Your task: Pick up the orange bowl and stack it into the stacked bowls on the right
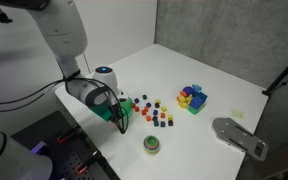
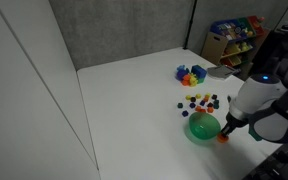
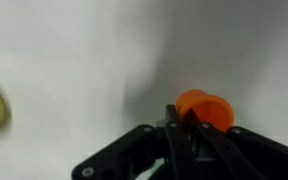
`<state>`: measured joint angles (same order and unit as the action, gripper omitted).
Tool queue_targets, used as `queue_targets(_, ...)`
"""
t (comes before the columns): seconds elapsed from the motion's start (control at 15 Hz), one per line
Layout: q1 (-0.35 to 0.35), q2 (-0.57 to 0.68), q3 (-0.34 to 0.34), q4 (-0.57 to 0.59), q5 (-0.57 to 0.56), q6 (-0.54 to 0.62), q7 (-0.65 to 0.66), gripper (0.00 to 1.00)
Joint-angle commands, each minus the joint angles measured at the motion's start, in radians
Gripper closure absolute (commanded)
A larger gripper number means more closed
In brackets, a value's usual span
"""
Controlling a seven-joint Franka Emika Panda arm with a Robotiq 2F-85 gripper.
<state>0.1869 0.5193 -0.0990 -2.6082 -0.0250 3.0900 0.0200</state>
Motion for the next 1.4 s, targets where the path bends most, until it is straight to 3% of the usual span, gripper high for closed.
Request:
queue_targets(0.0, 0.020, -0.093, -0.090, -0.003, -0.027, -0.115, 0.013, 0.95)
queue_targets(0.27, -0.012, -0.139, -0.155, 0.035, -0.064, -0.204, 0.028, 0.96)
queue_targets(0.47, -0.065, -0.152, -0.167, 0.074, -0.069, -0.239, 0.028, 0.96)
queue_targets(1.33, -0.385, -0.063, -0.105, 0.253, 0.020, -0.274, -0.030, 0.96)
